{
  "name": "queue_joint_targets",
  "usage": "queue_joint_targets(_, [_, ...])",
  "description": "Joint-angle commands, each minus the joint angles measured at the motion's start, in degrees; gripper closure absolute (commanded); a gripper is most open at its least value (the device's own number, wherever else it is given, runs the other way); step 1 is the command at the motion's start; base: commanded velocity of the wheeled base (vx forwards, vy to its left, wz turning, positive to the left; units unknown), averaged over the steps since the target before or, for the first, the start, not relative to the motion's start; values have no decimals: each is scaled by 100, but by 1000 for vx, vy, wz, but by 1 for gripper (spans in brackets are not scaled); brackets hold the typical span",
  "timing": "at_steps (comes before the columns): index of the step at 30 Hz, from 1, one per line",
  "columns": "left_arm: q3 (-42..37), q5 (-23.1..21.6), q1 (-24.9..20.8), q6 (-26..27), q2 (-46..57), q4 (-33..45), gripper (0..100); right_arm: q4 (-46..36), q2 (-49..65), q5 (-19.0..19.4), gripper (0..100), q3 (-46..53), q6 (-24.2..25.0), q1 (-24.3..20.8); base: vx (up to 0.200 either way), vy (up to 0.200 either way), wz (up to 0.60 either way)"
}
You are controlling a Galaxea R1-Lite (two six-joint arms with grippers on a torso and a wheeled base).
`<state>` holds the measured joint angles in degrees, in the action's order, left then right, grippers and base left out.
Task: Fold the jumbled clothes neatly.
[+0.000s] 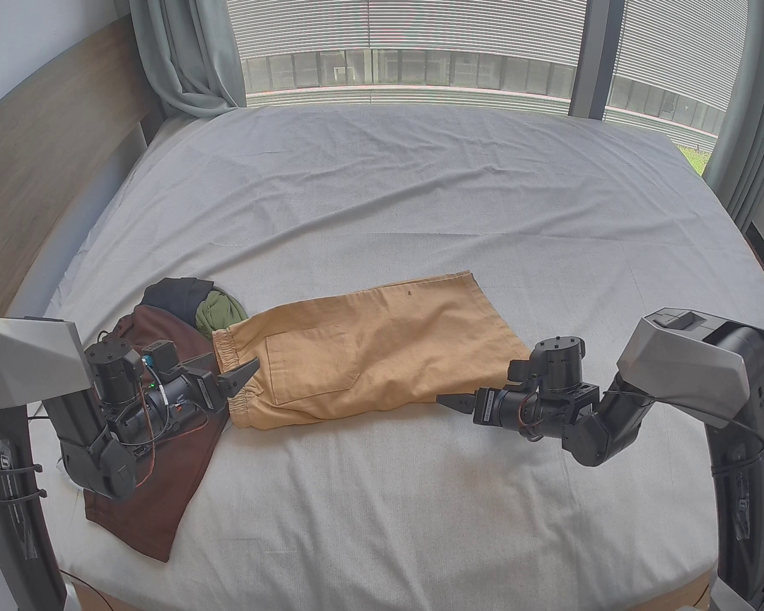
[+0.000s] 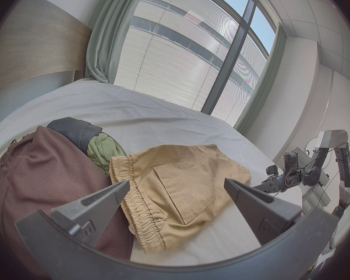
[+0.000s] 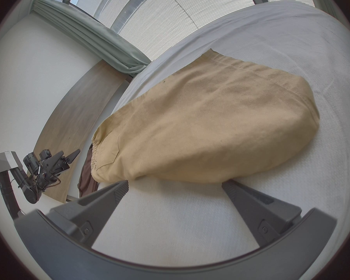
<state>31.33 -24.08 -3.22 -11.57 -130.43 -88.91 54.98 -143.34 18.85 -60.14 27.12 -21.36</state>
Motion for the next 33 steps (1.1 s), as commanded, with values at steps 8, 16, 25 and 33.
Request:
queue_joint_targets(8, [14, -1, 14, -3, -18, -4, 0, 268, -555, -30, 0, -455, 364, -88, 0, 0, 0])
queue_joint_targets(16, [22, -1, 23, -3, -35, -4, 0, 426, -748, -48, 0, -877, 592, -185, 0, 0, 0])
queue_joint_targets(25, [31, -1, 23, -3, -44, -4, 0, 400, -871, -294, 0, -1273, 671, -220, 0, 0, 0])
queue_joint_targets(33, [40, -1, 32, -3, -44, -4, 0, 426, -977, -417, 0, -1387, 715, -255, 0, 0, 0])
